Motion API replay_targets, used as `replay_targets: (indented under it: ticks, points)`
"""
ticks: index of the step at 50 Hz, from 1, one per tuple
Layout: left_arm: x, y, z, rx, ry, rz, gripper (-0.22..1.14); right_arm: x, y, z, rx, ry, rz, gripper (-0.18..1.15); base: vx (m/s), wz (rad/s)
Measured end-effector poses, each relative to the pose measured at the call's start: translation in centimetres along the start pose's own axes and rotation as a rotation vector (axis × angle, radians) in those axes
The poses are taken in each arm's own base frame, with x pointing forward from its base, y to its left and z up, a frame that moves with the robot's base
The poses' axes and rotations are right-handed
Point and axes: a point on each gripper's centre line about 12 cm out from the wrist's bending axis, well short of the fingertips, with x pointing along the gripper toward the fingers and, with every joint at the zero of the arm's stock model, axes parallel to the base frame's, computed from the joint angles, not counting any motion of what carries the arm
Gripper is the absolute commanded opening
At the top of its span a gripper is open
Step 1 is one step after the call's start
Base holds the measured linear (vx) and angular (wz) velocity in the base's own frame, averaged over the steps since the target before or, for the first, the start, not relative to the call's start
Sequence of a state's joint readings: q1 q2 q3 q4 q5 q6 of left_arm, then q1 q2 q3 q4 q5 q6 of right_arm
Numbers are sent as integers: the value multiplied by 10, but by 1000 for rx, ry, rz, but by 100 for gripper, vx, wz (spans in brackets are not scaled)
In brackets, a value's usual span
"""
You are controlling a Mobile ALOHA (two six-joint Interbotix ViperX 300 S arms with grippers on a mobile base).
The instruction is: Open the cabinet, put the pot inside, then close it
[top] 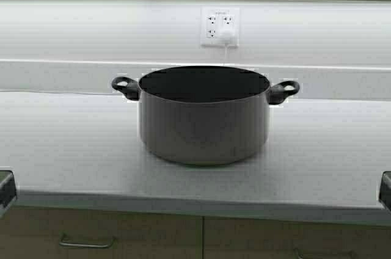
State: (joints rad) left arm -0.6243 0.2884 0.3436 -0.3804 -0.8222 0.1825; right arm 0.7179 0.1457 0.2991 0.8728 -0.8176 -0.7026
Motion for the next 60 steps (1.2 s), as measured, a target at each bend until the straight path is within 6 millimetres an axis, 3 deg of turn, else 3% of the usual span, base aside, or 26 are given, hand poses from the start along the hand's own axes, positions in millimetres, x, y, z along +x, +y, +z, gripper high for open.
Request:
replay_targets:
  ticks: [8,22,27,30,33,36,38,40,48,53,60]
  points:
    - [6,-6,-4,-9,-9,-2,101,19,-8,-2,17,-14,-38,102,2,0]
    - [16,-9,-11,-7,-21,-1,100,27,-5,-10,13,-14,-49,101,0,1]
    - [23,-11,-16,-4,-21,-3,94,31,-6,-13,15,-13,-58,95,-2,3]
    - [26,-12,-18,-3,-21,-4,80,33,-9,-14,18,-10,-68,80,-3,3]
    - [28,-11,-18,-4,-18,-3,54,35,-13,-15,22,-7,-80,52,-3,3]
    - [29,-7,-19,-4,-9,4,12,37,-17,-15,24,-2,-90,16,-3,2]
    - [29,-4,-19,-3,0,8,-7,38,-19,-17,23,8,-89,-4,-3,2]
    - [31,-3,-18,-2,2,6,-16,38,-17,-18,23,24,-73,-13,-3,2]
    - [33,-5,-15,4,18,-5,9,39,-17,-21,5,46,-55,13,-3,0]
    - [27,-4,-10,7,31,-9,5,33,-16,-17,8,84,-14,8,-2,-1]
    - [1,2,1,23,57,-11,2,11,-14,-6,-2,198,123,8,1,-5]
